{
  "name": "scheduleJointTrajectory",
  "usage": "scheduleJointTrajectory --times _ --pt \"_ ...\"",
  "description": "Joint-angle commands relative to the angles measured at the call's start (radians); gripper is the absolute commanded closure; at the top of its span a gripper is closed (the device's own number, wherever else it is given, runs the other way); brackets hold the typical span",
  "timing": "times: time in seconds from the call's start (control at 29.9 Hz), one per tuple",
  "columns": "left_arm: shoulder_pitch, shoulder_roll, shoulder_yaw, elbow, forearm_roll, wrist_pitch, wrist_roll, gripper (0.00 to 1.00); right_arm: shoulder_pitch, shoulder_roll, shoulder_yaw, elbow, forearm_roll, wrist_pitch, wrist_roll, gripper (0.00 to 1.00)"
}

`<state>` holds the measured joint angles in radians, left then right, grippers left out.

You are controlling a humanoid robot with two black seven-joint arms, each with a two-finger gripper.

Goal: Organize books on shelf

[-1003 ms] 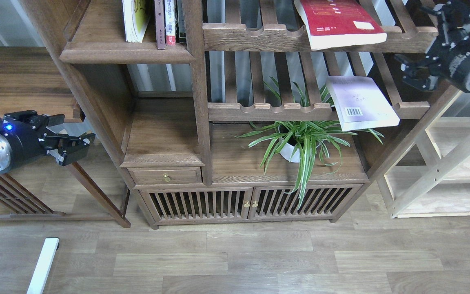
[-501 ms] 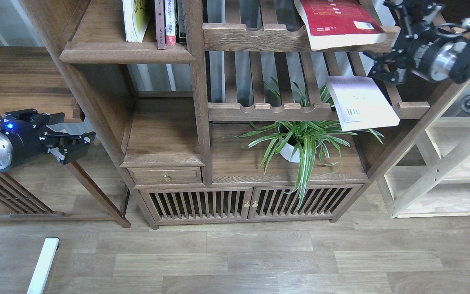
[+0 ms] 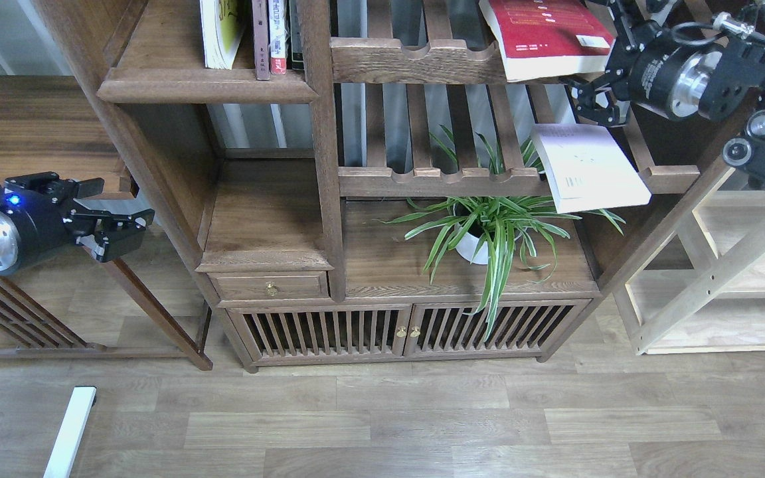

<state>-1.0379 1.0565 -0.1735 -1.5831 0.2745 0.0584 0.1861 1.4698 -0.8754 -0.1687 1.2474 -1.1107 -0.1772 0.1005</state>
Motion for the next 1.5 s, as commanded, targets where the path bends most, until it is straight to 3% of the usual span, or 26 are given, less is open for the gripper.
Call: scheduleJointTrajectory --times 0.0,0.17,0.27,0.4,0.5,0.9,1.47 --pt "0.001 0.008 -0.006 0.0 0.0 0.0 0.001 0.16 0.001 0.003 0.001 -0.009 -0.001 0.016 0.018 0.39" --pt "-0.001 0.011 -0.011 0.0 0.0 0.0 0.001 0.16 0.0 0.003 0.015 -0.014 0.002 0.076 0.018 0.49" --pt "-0.001 0.013 -0.012 0.003 0.0 0.0 0.001 0.16 0.0 0.001 0.018 -0.029 0.008 0.091 0.027 0.62" --pt "0.001 0.014 -0.015 0.006 0.0 0.0 0.001 0.16 0.0 -0.008 0.024 -0.032 0.012 0.153 0.074 0.82" --pt "0.001 0.016 -0.015 0.008 0.0 0.001 0.001 0.16 -0.002 -0.019 0.044 -0.034 0.025 0.166 0.065 0.95" --pt "0.004 0.016 -0.017 0.02 0.0 0.012 -0.005 0.16 -0.014 -0.145 0.149 -0.014 0.186 0.217 0.08 0.99" --pt "0.006 0.014 -0.018 0.052 -0.001 0.011 -0.007 0.16 -0.014 -0.419 0.192 0.038 0.327 0.34 0.107 0.99"
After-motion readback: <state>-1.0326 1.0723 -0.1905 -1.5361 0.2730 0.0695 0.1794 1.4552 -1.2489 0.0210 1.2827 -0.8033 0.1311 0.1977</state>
